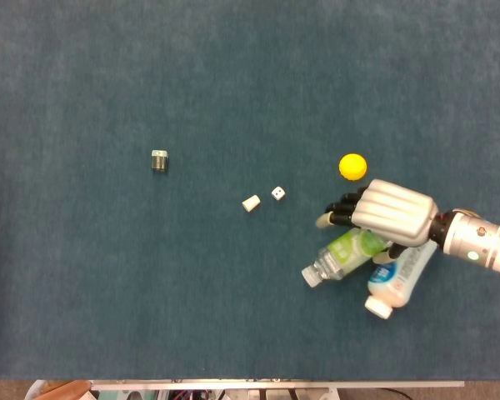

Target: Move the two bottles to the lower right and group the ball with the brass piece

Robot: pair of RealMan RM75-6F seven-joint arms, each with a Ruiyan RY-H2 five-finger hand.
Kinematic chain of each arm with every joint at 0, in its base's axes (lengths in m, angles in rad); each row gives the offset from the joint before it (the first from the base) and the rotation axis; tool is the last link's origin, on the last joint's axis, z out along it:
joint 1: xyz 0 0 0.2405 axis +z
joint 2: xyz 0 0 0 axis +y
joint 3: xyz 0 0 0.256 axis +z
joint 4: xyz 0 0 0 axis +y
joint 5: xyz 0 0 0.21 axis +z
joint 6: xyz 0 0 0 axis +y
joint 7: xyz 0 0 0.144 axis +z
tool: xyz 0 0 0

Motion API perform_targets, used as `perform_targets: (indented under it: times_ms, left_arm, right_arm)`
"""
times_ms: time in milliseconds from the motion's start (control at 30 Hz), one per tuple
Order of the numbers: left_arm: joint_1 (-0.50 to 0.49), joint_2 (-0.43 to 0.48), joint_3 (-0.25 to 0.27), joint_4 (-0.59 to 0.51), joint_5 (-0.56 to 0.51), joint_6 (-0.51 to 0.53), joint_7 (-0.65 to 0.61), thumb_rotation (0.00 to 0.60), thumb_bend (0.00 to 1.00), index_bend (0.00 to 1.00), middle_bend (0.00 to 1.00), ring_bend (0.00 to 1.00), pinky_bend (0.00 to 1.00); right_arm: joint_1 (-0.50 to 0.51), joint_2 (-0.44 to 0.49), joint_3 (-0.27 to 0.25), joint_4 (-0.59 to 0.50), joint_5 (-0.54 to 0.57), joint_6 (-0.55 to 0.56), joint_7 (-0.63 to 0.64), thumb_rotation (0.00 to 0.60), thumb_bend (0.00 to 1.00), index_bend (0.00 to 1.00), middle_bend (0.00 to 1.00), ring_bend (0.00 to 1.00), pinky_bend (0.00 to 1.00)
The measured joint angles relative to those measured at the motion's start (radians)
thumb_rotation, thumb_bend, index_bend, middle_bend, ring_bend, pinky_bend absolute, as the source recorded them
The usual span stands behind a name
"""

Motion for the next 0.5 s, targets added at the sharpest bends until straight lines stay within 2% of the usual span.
perform_targets:
  times_ms: [367, 500]
  left_arm:
    - [0.0, 0.0, -0.001, 0.001, -0.002, 0.003, -0.005, 0.6, 0.02, 0.3, 0.17, 0.15, 0.41]
    - [0.001, 0.002, -0.001, -0.001, 0.002, 0.011, -0.002, 0.6, 0.02, 0.3, 0.17, 0.15, 0.41]
  right_arm:
    - [-0.013, 0.01, 0.048, -0.004, 0.01, 0.037, -0.016, 0.6, 0.0, 0.15, 0.22, 0.3, 0.51]
    - [-0.023, 0.008, 0.083, 0.009, 0.028, 0.063, -0.025, 0.6, 0.0, 0.16, 0.27, 0.29, 0.48]
